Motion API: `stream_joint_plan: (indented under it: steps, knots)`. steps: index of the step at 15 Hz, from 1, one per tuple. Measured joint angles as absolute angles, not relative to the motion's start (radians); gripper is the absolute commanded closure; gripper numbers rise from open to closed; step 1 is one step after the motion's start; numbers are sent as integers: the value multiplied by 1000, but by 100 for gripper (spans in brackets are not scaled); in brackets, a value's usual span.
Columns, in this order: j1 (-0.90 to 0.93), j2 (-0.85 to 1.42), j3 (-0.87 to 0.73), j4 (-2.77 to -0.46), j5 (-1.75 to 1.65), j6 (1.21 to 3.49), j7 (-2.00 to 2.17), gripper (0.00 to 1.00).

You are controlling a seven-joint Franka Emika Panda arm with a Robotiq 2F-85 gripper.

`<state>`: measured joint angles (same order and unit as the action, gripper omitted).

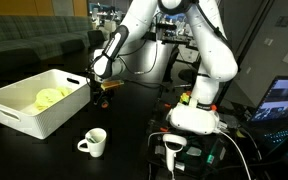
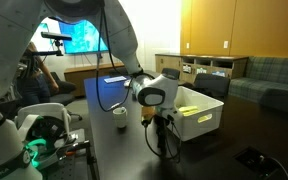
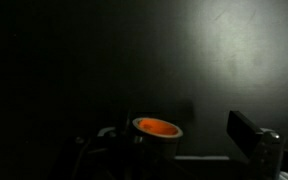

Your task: Pick up the white towel and put it in the basket , pick up the marker and put it in the cup, then, pick up the yellow towel and put it in the basket, and finally pick up the masking tape and put it in the cup

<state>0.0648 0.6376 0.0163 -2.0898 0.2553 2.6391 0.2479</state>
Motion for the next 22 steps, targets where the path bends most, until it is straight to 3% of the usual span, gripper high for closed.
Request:
stream_joint_plan:
  steps: [8,12,13,14,18,20,22]
  knots:
    - [65,685,-3,-2028,228,2633,255,0]
    - [65,701,-14,-2004,207,2610,256,24]
    - [65,705,-17,-1999,204,2605,257,38]
    - [65,709,-19,-1994,200,2598,257,45]
    - [66,714,-26,-1981,181,2570,259,50]
    - [67,714,-28,-1977,171,2553,261,73]
    - [69,714,-31,-1974,162,2538,262,73]
